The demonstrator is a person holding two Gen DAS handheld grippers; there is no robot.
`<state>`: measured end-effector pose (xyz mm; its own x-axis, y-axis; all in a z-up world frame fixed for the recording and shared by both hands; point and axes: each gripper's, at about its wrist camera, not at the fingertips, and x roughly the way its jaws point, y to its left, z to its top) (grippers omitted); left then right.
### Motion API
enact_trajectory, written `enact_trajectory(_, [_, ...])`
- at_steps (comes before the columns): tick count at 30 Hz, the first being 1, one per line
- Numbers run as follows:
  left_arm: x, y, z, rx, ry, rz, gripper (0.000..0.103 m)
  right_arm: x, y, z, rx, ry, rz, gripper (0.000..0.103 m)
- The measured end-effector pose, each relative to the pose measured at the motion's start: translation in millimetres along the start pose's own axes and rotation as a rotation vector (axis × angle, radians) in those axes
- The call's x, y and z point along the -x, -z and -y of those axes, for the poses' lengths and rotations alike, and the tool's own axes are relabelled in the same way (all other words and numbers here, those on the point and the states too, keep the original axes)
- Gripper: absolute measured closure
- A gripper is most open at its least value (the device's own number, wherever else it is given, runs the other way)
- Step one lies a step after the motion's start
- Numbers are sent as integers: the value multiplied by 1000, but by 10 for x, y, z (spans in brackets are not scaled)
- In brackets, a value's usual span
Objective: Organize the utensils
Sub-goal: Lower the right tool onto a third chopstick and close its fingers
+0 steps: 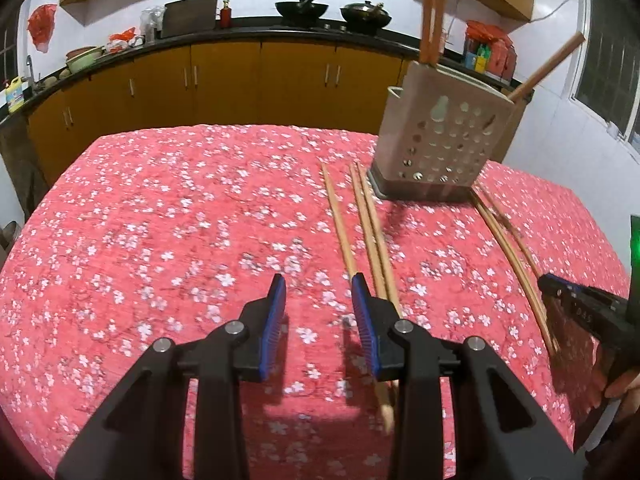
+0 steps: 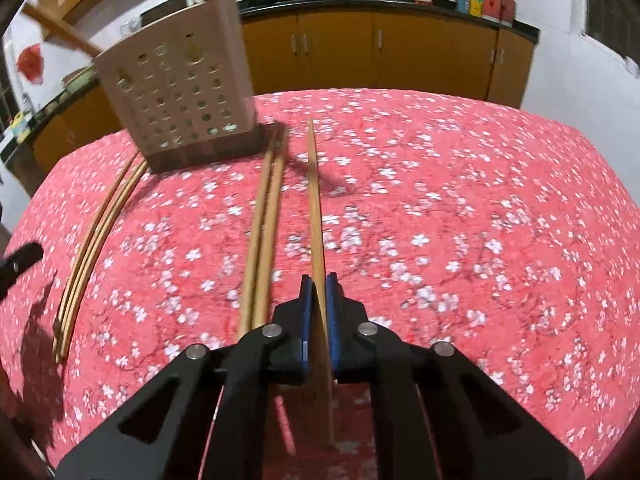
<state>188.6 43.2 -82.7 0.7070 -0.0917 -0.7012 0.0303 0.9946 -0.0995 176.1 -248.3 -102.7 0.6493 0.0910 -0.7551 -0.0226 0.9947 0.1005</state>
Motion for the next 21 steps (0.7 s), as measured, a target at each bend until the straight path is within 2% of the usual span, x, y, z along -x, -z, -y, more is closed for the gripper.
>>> enact_trajectory(4, [-67, 3, 73, -18, 11, -19, 68, 1, -22, 119, -47, 18, 5, 95])
enact_trajectory(13, [-232, 68, 247, -75, 6, -67, 71, 26, -11, 114, -42, 17, 10, 95])
enact_trajectory(19, [-331, 101, 273, -94, -21, -92, 81, 17, -16, 110, -41, 17, 10, 95])
enact_trajectory(21, [-347, 92, 263, -91, -27, -96, 89, 17, -17, 106, -41, 19, 10, 95])
